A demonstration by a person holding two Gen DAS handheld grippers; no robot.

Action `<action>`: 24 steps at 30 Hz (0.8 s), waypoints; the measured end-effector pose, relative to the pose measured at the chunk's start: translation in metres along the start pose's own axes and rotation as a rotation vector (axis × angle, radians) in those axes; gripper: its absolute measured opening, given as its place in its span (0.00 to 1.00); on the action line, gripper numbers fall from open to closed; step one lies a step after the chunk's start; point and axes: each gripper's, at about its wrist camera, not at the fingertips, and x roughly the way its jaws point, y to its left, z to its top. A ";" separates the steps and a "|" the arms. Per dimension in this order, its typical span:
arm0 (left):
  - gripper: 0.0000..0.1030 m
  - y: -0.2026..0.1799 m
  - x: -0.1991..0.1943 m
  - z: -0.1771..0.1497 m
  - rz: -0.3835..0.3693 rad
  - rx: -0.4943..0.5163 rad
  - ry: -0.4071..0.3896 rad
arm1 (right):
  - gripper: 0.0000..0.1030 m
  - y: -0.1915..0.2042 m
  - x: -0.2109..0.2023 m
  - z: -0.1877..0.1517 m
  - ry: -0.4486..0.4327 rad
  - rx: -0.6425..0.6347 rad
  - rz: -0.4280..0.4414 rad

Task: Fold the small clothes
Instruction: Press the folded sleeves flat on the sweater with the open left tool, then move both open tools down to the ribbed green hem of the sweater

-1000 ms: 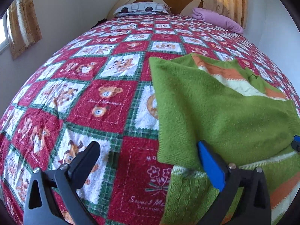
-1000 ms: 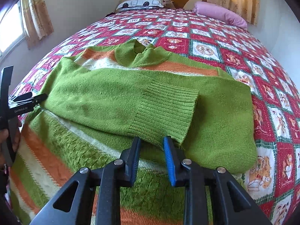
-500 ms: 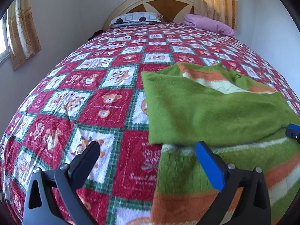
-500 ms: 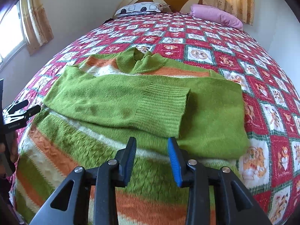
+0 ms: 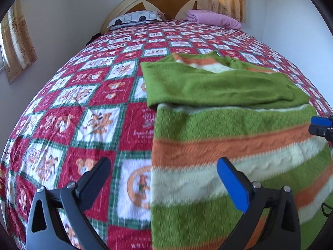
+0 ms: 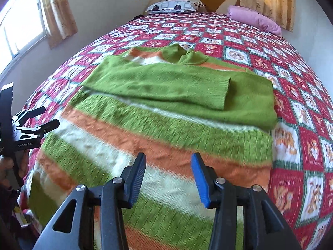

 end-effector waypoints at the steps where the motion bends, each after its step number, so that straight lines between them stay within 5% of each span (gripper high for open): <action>1: 1.00 0.000 -0.004 -0.004 -0.001 0.000 -0.001 | 0.46 0.002 -0.002 -0.004 0.002 -0.002 0.000; 24: 1.00 0.004 -0.047 -0.071 -0.052 -0.004 0.040 | 0.50 0.034 -0.040 -0.078 0.022 0.011 0.016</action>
